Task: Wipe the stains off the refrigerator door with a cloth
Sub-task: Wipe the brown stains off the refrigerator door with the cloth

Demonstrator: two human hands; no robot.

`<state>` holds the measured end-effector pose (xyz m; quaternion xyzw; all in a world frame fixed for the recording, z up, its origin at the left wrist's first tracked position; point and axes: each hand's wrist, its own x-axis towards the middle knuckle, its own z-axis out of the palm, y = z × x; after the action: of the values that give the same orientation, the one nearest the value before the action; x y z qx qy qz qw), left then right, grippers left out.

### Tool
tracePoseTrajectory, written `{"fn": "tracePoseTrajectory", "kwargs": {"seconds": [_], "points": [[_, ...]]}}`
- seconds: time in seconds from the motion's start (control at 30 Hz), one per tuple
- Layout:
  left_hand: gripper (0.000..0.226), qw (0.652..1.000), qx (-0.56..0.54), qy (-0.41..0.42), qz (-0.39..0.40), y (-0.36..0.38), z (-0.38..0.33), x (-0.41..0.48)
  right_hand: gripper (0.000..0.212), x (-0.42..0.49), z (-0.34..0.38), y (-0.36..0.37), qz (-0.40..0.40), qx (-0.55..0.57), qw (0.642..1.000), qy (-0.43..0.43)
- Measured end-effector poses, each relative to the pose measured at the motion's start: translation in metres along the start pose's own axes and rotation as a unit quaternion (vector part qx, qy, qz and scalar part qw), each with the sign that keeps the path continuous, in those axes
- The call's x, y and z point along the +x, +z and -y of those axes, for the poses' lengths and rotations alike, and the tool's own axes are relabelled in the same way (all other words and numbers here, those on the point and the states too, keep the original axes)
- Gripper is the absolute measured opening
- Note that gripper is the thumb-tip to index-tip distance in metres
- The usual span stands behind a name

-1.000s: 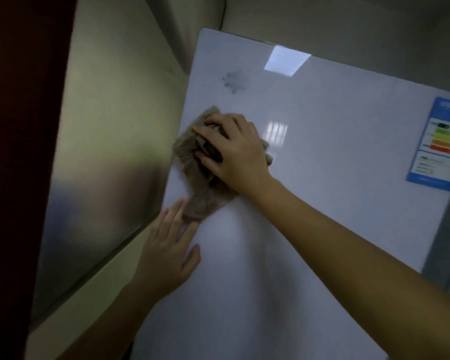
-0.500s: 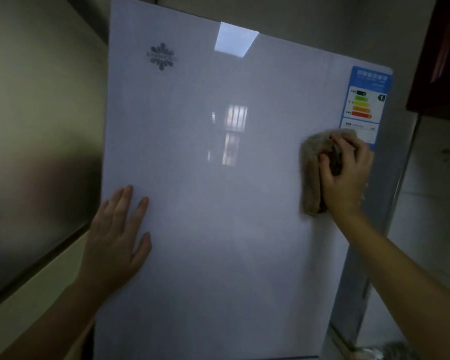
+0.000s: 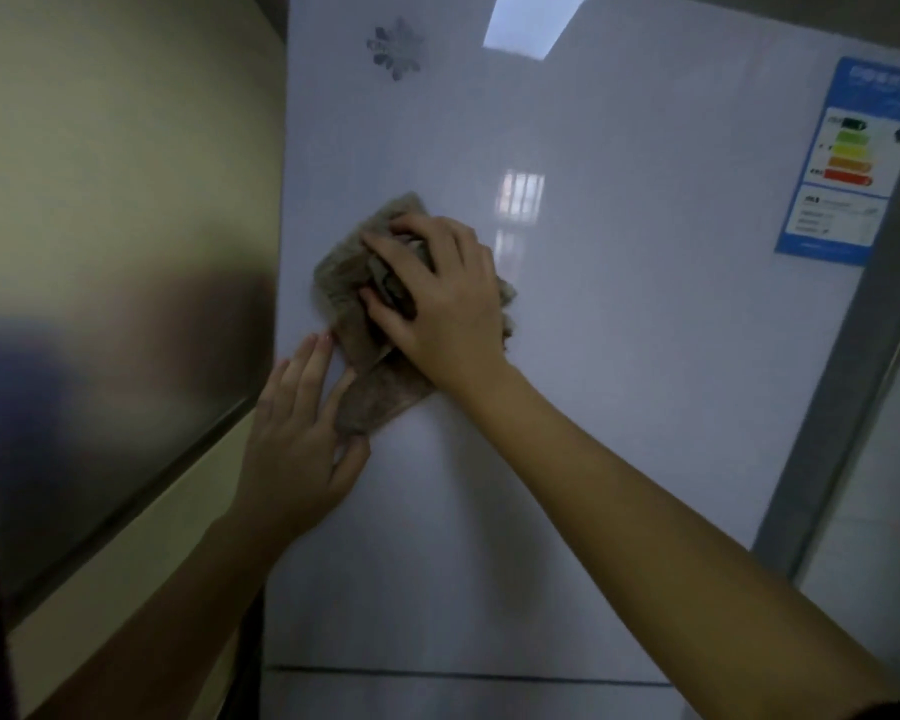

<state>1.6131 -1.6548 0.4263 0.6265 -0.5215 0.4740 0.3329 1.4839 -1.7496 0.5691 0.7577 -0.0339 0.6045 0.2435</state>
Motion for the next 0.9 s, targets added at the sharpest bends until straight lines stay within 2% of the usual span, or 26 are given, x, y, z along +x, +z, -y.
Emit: {"fn": "tracePoseTrajectory", "kwargs": {"seconds": [0.17,0.4,0.63,0.7,0.77,0.87,0.9], "points": [[0.067,1.000,-0.018,-0.016,0.005,-0.001,-0.002,-0.002,0.040,-0.026,-0.039,-0.025,-0.007,-0.021,1.000,0.015],[0.069,0.999,-0.031,-0.032,0.025,-0.002,-0.004,-0.001,0.036,-0.096,-0.101,-0.086,-0.026,-0.041,0.984,0.169],[0.063,0.992,-0.015,-0.073,0.106,-0.034,-0.033,-0.006,0.024,-0.156,-0.093,-0.121,-0.001,0.032,0.950,0.311],[0.061,0.986,-0.012,-0.086,0.141,-0.041,-0.045,-0.019,0.019,-0.178,-0.081,-0.131,0.009,0.078,0.926,0.369],[0.061,0.978,-0.020,-0.094,0.184,-0.044,-0.058,-0.041,0.015,-0.206,-0.067,-0.142,0.019,0.128,0.887,0.443],[0.064,0.956,-0.031,-0.094,0.275,-0.047,-0.083,-0.094,0.002,-0.258,-0.042,-0.166,0.040,0.204,0.798,0.566],[0.065,0.946,-0.029,-0.094,0.308,-0.047,-0.094,-0.118,0.007,-0.280,-0.031,-0.176,0.045,0.219,0.763,0.606]]}}
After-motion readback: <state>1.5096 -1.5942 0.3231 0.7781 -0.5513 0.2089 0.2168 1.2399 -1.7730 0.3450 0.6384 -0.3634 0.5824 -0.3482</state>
